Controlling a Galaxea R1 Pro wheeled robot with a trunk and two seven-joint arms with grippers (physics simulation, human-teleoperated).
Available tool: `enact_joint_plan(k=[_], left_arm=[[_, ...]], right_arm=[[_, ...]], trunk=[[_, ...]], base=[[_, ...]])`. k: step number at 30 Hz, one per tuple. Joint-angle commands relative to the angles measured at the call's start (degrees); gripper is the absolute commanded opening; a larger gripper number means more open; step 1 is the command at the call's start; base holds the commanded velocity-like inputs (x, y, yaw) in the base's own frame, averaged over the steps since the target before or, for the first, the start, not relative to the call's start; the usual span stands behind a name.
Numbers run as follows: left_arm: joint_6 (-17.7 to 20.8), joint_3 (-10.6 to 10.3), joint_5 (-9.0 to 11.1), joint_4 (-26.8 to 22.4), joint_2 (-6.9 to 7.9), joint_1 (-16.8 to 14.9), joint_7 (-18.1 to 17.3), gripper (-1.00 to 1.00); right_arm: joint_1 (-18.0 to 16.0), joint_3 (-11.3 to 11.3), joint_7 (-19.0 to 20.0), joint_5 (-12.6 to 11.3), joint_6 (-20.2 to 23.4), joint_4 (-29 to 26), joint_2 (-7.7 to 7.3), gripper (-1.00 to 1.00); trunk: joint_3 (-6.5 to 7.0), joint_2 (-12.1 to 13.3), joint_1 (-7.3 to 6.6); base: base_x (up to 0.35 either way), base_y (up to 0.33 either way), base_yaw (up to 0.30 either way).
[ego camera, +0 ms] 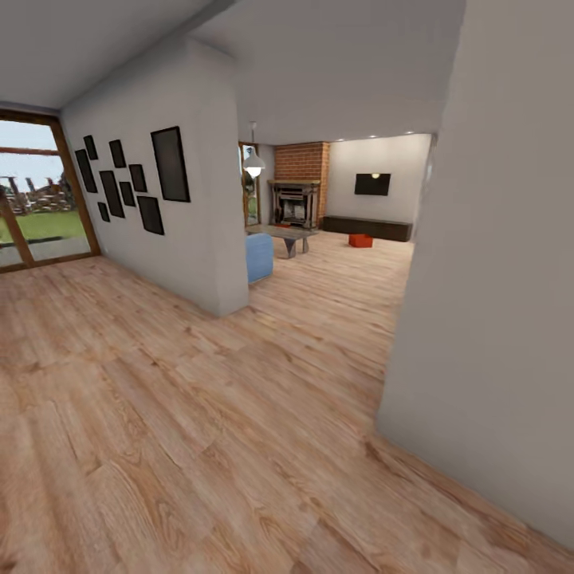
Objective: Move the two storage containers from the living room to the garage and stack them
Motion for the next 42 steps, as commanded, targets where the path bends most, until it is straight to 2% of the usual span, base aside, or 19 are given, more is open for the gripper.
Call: enact_joint_plan(k=[1, 42], left_arm=[[-0.09, 0.08, 0.46, -0.03, 0.00, 0.00, -0.01, 1.00], [-0.05, 0.08, 0.48, 0.02, 0.09, 0.00, -0.01, 1.00]], right_arm=[[-0.05, 0.49, -0.11, -0.55, -0.27, 0.14, 0.03, 1.00], [-0.05, 0.40, -0.15, -0.71, -0.45, 0.14, 0.02, 1.00]], trunk=[[-0.05, -0.02, 0.03], [-0.05, -0.02, 0.03]], base=[[0.322, 0.046, 0.046], [0.323, 0.002, 0.002]])
